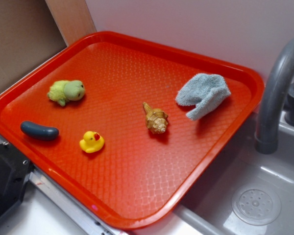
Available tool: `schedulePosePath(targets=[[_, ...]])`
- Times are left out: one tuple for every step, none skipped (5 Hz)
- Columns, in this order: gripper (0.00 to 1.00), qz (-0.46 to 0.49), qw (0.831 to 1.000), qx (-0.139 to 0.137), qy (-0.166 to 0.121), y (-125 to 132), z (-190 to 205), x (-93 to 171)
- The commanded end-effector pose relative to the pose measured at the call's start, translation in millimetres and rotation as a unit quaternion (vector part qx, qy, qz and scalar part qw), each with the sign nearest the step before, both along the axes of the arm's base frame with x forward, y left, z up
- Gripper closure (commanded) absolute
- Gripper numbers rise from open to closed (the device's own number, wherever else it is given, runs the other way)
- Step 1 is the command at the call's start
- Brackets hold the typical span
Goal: Grab the green animal.
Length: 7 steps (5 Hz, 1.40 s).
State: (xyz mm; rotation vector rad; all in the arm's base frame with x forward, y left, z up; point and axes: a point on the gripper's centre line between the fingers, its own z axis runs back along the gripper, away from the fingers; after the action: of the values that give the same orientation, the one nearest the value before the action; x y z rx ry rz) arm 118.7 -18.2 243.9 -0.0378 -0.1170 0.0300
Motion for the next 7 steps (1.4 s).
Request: schedulePosePath(targets=[[0.0, 0.0, 1.0, 0.0, 0.0, 0.0, 0.0, 0.0], [0.0, -0.119, 0.991, -0.002, -0.055, 12.8, -17.3, 7.1], [0.0, -0.226, 0.969, 0.024, -0.099, 28.4, -35.6, 25.7], [0.0, -0.312, 0.937, 0.023, -0.154, 49.4, -56.7, 43.9], [0.0, -0.344, 0.923, 0.03, -0.167, 74.1, -79.8, 60.3], [0.0, -0.345, 0.925, 0.066, -0.147, 99.0, -107.6, 74.5], [0.0, -0.355, 0.922, 0.087, -0.13, 102.2, -125.4, 82.1]])
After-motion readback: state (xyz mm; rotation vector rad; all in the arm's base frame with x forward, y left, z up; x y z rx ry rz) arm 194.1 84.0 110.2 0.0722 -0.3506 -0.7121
